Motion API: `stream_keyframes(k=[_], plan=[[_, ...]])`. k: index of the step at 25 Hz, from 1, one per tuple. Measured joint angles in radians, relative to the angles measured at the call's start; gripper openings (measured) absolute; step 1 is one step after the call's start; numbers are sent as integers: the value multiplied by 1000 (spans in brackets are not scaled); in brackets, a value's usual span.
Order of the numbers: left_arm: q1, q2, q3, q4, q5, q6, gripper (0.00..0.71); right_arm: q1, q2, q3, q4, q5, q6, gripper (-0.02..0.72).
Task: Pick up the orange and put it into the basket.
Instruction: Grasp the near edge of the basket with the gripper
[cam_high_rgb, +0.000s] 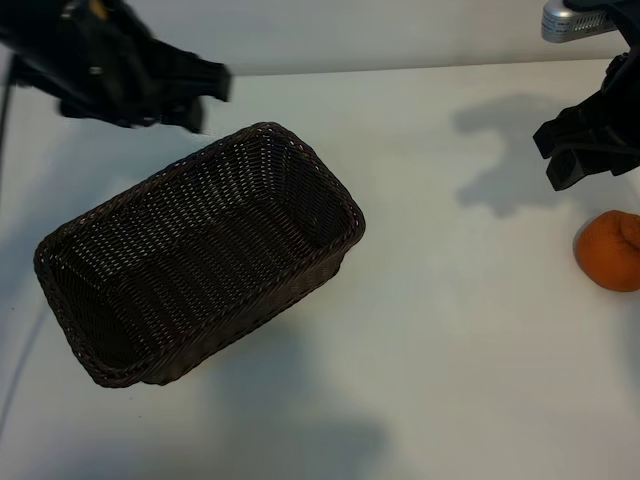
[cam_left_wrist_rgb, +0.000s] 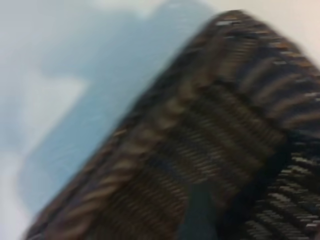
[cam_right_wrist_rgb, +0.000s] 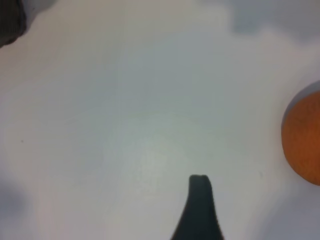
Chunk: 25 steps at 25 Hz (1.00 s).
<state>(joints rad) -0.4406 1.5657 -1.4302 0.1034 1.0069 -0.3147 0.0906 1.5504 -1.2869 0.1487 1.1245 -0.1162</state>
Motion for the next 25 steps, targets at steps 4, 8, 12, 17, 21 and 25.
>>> stream_keyframes(k=[4,8,12,17,21,25], plan=[[0,-66,98,103,8,-92,594,0,0,0,0,0,0,555],[0,-127,236,123,-8,-154,594,0,0,0,0,0,0,555],[0,-193,373,161,-47,-262,594,0,0,0,0,0,0,555],[0,-295,506,237,-64,-450,594,0,0,0,0,1,0,555],[0,-390,604,293,-67,-556,594,0,0,0,0,1,0,555],[0,-434,654,329,-70,-639,594,0,0,0,0,1,-1,555]])
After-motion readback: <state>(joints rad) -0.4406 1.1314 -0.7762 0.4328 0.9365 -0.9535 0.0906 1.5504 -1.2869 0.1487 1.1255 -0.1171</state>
